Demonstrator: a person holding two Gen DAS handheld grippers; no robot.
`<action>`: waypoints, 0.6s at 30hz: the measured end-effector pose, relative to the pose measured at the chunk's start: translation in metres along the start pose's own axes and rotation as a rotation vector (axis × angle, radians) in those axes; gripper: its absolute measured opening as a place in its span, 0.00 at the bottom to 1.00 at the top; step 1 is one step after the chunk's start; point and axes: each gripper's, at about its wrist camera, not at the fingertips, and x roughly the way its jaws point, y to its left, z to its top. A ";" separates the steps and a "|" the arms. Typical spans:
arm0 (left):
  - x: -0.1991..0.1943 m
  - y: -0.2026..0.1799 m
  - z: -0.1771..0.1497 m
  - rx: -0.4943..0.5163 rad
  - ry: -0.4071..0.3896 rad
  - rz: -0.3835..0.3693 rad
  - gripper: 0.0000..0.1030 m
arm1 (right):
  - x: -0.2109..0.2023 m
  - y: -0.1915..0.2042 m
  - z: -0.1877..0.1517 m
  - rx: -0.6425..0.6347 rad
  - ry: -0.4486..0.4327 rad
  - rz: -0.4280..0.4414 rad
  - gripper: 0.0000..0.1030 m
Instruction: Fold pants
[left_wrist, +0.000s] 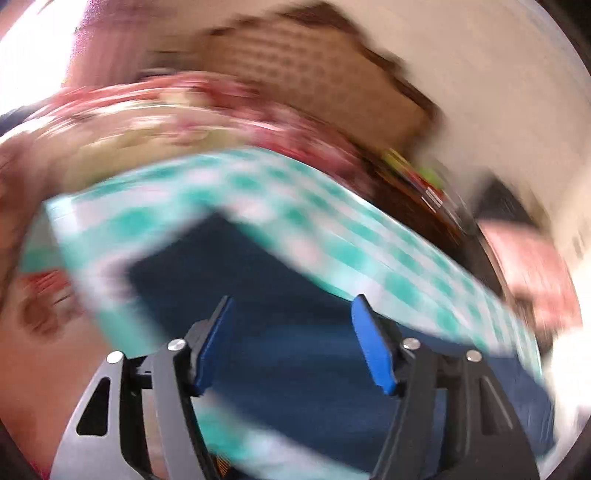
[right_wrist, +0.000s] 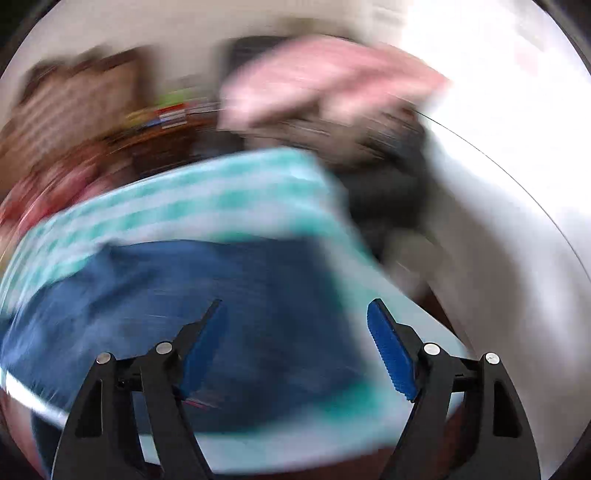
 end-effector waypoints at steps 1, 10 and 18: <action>0.014 -0.029 -0.003 0.065 0.049 -0.038 0.65 | 0.010 0.028 0.009 -0.081 -0.012 0.056 0.72; 0.095 -0.251 -0.078 0.492 0.276 -0.290 0.42 | 0.156 0.209 0.048 -0.421 0.053 0.255 0.50; 0.147 -0.279 -0.092 0.487 0.342 -0.229 0.41 | 0.205 0.216 0.059 -0.332 0.073 0.235 0.50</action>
